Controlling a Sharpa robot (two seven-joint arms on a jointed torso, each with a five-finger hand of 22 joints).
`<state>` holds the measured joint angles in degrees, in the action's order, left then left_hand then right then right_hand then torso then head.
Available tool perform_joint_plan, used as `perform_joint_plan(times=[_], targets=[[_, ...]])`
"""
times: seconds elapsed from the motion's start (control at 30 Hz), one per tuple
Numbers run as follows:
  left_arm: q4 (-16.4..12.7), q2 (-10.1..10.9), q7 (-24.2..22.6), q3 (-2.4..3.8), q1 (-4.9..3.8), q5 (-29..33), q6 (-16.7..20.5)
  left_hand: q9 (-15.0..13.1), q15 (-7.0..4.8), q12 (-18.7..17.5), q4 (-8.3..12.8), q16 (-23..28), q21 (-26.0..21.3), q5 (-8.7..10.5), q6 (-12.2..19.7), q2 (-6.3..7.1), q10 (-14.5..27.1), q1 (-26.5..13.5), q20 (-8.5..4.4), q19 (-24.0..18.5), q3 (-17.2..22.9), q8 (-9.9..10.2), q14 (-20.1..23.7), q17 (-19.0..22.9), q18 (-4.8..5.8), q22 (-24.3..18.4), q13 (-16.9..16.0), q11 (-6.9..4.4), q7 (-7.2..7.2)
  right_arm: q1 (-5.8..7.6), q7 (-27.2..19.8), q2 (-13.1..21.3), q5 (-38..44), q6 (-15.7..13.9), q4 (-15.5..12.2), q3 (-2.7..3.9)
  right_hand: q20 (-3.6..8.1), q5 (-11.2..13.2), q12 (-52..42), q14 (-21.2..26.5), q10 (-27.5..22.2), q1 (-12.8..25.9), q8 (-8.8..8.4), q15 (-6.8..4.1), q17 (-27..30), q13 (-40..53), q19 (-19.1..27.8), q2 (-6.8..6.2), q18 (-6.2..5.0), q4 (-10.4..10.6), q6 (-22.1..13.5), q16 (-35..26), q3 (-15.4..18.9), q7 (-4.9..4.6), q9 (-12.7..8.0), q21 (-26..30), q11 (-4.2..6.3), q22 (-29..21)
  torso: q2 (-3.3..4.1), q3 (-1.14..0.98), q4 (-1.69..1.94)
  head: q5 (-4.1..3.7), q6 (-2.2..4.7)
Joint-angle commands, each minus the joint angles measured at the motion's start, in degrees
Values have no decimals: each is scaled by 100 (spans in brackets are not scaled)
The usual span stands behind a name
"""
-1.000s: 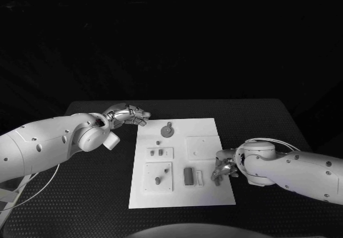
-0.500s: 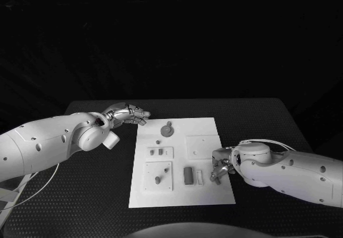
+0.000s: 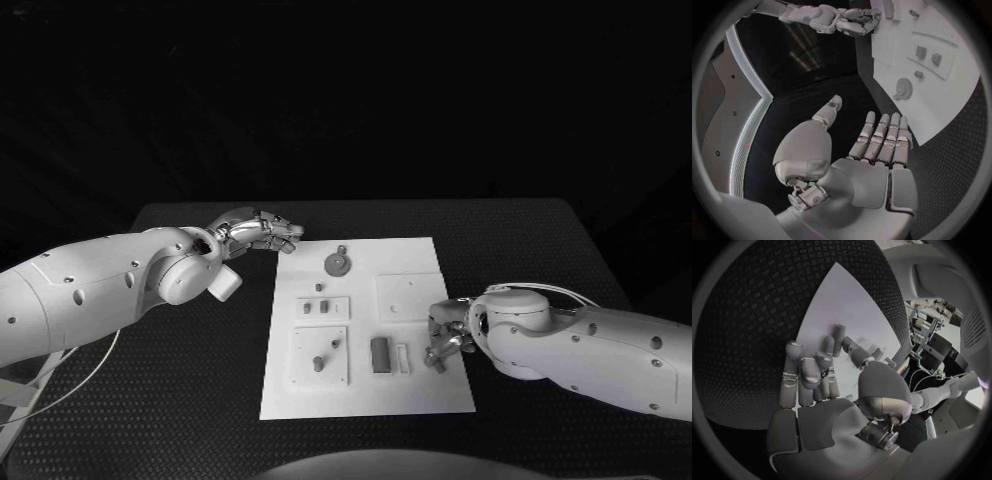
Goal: Assemble the parts on the task board
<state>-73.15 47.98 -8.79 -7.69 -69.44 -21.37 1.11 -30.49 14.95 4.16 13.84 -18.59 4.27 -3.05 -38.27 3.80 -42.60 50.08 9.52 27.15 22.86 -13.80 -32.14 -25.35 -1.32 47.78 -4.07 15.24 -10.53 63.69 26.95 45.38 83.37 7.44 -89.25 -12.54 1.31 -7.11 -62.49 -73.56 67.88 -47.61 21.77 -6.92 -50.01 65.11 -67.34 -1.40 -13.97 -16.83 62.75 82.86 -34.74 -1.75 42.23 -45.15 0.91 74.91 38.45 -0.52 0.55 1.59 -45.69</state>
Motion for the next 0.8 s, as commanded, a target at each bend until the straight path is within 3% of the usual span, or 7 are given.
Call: perform_joint_plan(times=[0.03, 0.1, 0.2, 0.43, 0.8], targets=[[-8, -12, -35, 3, -4, -9, -83, 6, 20, -21, -28, 33, -14, 18, -10, -7, 1, -57, -7, 4, 3, -30, 31, -8, 43, -8, 6, 9, -310, -195, 165, 26, -708, 338, 65, -165, -8, -39, 17, 8, 7, -224, -1239, 30, 10, -9, 39, 396, -103, 37, -432, -21, -122, -399, 10, -22, -27, 116, -1, 2, -1, 0, 0], [-7, -12, -33, 3, -4, -9, -81, 6, 20, -21, -27, 33, -14, 18, -10, -7, 1, -56, -7, 4, 3, -30, 31, -8, 43, -8, 6, 9, -310, -168, 140, 52, -975, 247, 70, -164, -16, -40, 15, 7, 15, -234, -1239, 30, 11, -11, 40, 514, -103, 39, -414, -20, -210, -398, -4, -20, -28, 115, 0, 3, 0, 1, 0], [-6, -11, -29, 3, -4, -9, -83, 6, 20, -22, -27, 33, -14, 18, -10, -6, 1, -56, -7, 4, 3, -30, 31, -9, 43, -8, 6, 10, -310, -105, 122, 65, -1532, -48, 89, -164, -31, -34, 13, 4, 25, -202, -1237, 31, 13, -14, 40, 586, -103, 34, -387, -18, -308, -400, -24, -23, -25, 119, 0, 0, -1, 8, 0], [-4, -18, -17, 3, -4, -12, -91, 6, 20, -22, -24, 33, -14, 18, -11, -6, 2, -51, -7, 2, 5, -30, 30, -9, 43, -8, 6, 10, -309, 2, 107, 119, -2414, -529, 2, -164, -40, -24, 20, 5, 30, -139, -1211, 22, 23, -23, 39, 567, -103, 16, -321, -29, -412, -385, -37, -34, -15, 122, -1, 2, -2, -1, 11], [-2, -21, -7, 2, -4, -16, -105, 6, 20, -23, -20, 33, -14, 18, -11, -4, 3, -45, -7, 1, 7, -31, 31, -9, 43, -8, 6, 10, -308, 90, 32, 163, -2847, -811, -159, -156, -40, -24, 20, 4, 31, -135, -1208, 20, 24, -23, 38, 564, -103, 15, -316, -29, -418, -383, -37, -35, -13, 122, 0, 1, -2, -6, 24]])
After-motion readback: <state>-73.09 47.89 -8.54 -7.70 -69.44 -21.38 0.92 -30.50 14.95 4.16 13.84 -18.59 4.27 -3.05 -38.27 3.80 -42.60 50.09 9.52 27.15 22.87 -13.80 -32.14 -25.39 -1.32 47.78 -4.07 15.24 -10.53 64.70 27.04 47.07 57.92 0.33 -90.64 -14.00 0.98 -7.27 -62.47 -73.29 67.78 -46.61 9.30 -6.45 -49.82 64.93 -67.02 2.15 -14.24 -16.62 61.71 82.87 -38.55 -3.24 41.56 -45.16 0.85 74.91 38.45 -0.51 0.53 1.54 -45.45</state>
